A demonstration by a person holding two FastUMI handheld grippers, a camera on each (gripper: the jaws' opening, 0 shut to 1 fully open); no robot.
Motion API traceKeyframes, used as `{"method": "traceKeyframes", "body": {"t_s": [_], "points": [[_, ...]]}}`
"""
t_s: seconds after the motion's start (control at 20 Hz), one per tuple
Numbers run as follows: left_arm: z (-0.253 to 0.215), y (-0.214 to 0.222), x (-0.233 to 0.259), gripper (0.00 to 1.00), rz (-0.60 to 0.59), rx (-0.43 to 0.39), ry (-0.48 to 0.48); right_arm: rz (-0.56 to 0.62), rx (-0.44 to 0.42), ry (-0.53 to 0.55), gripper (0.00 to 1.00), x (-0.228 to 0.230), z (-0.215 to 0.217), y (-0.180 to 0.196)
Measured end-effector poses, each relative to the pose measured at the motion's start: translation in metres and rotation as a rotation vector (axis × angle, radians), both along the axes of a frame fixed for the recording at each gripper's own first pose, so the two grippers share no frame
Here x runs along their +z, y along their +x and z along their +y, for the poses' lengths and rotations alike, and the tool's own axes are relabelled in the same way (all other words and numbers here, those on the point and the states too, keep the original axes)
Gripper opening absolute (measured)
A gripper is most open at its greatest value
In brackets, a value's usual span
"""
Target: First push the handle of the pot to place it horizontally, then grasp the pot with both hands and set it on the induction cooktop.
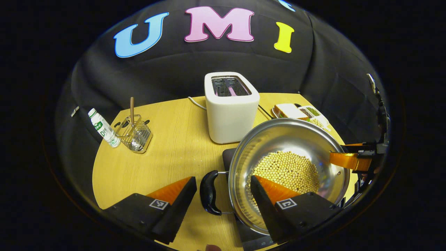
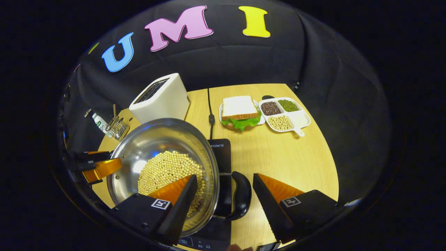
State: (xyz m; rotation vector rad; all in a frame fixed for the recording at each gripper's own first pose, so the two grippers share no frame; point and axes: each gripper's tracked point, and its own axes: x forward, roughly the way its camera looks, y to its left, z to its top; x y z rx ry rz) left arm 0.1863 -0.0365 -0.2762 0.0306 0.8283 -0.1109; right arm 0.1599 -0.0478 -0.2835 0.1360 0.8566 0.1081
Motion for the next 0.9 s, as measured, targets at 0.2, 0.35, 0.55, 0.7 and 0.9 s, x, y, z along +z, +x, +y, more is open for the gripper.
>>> {"method": "traceKeyframes", "body": {"t_s": [0.2, 0.35, 0.55, 0.7, 0.9], "points": [[0.003, -0.006, 0.022, 0.96, -0.069, 0.016, -0.025, -0.093, -0.022, -0.025, 0.99, 0.029, -0.004, -0.001], [0.002, -0.012, 0.055, 0.97, -0.155, 0.016, -0.04, -0.19, -0.019, -0.065, 0.99, 0.059, -0.006, -0.002], [0.01, -0.023, 0.094, 0.96, -0.255, 0.045, -0.06, -0.314, -0.001, -0.102, 0.99, 0.105, -0.003, -0.008], [0.018, -0.032, 0.123, 0.96, -0.325, 0.095, -0.113, -0.395, 0.006, -0.112, 0.99, 0.136, 0.003, -0.015], [0.034, -0.046, 0.167, 0.95, -0.451, 0.121, -0.119, -0.522, -0.022, -0.124, 0.99, 0.183, 0.007, -0.027]]}}
